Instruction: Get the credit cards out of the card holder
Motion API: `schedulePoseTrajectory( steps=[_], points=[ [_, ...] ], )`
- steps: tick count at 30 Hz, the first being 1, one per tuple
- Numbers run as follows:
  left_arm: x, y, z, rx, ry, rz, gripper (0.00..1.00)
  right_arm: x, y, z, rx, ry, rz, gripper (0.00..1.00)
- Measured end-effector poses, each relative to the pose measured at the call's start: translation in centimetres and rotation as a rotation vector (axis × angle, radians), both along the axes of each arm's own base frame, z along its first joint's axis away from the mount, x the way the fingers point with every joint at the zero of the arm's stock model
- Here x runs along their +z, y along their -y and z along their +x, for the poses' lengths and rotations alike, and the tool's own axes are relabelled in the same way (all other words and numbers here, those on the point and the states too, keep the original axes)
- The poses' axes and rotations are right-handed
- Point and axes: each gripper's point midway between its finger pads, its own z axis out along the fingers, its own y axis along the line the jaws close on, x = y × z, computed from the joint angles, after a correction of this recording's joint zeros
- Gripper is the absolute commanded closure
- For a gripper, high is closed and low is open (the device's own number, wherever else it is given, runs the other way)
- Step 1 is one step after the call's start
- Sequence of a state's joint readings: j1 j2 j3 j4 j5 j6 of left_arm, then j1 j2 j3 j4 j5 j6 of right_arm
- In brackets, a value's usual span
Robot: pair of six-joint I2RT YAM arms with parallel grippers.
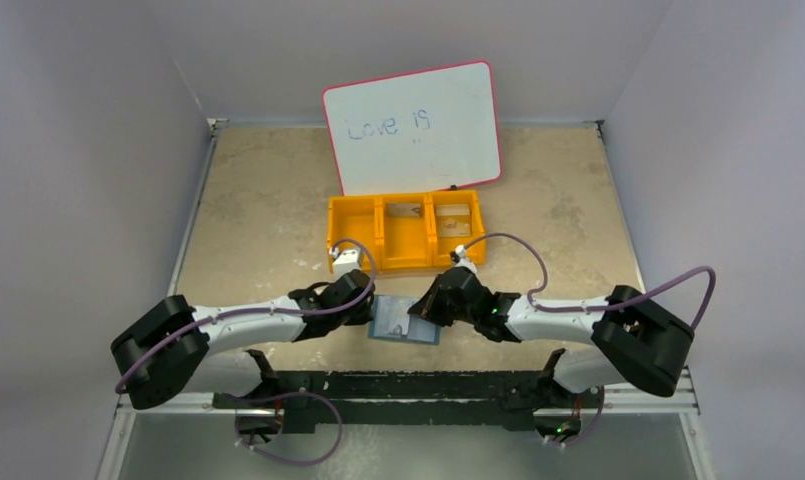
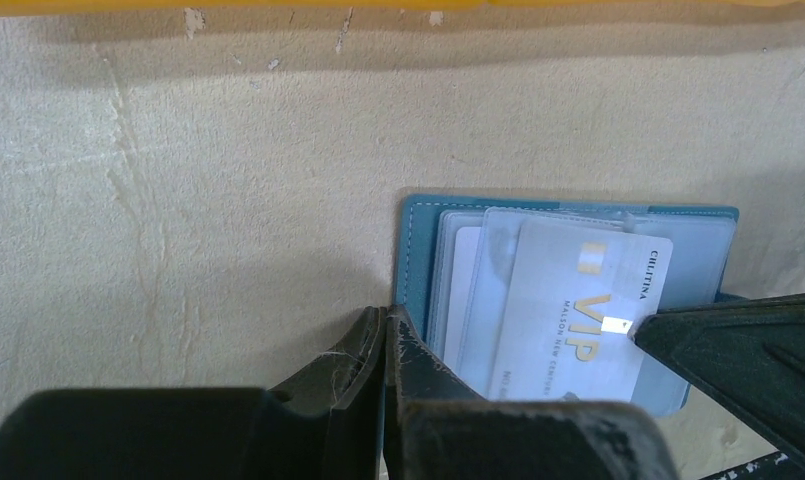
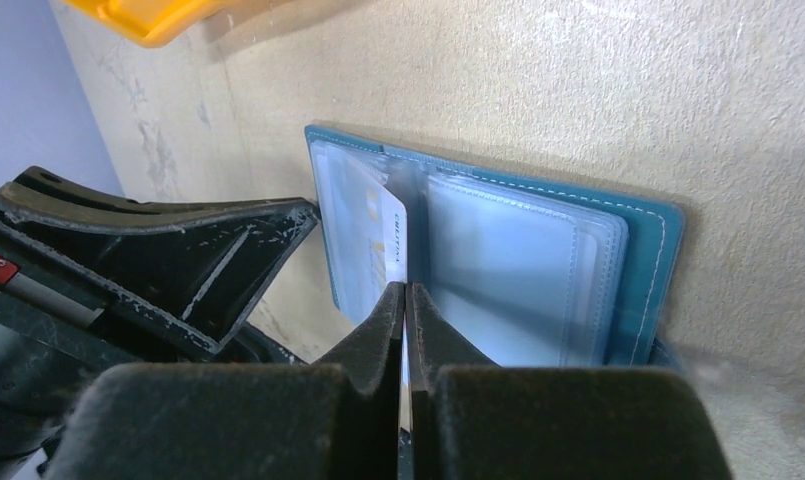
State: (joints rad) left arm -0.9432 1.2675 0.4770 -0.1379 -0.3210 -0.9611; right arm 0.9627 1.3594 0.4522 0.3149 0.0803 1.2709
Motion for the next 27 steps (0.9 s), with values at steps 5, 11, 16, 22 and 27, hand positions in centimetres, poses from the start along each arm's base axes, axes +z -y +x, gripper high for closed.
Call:
schedulePoseTrajectory(
  steps=[5, 11, 16, 22, 27],
  points=[
    [0.0, 0.0, 0.1, 0.001, 0.000, 0.003, 1.00, 0.0, 0.3, 0.2, 0.023, 0.025, -0.020, 1.00],
    [0.0, 0.0, 0.1, 0.008, 0.001, 0.002, 1.00, 0.0, 0.8, 0.4, 0.035, 0.027, -0.012, 1.00],
    [0.0, 0.0, 0.1, 0.023, -0.003, -0.005, 1.00, -0.1, 1.6, 0.3, 0.031, 0.027, 0.004, 1.00],
    [0.0, 0.0, 0.2, 0.028, -0.003, -0.002, 1.00, 0.2, 2.2, 0.3, 0.031, 0.036, 0.024, 1.00],
    [0.0, -0.2, 0.3, 0.036, 0.003, 0.005, 1.00, 0.8, 2.4, 0.2, 0.042, 0.048, 0.028, 1.00]
  ],
)
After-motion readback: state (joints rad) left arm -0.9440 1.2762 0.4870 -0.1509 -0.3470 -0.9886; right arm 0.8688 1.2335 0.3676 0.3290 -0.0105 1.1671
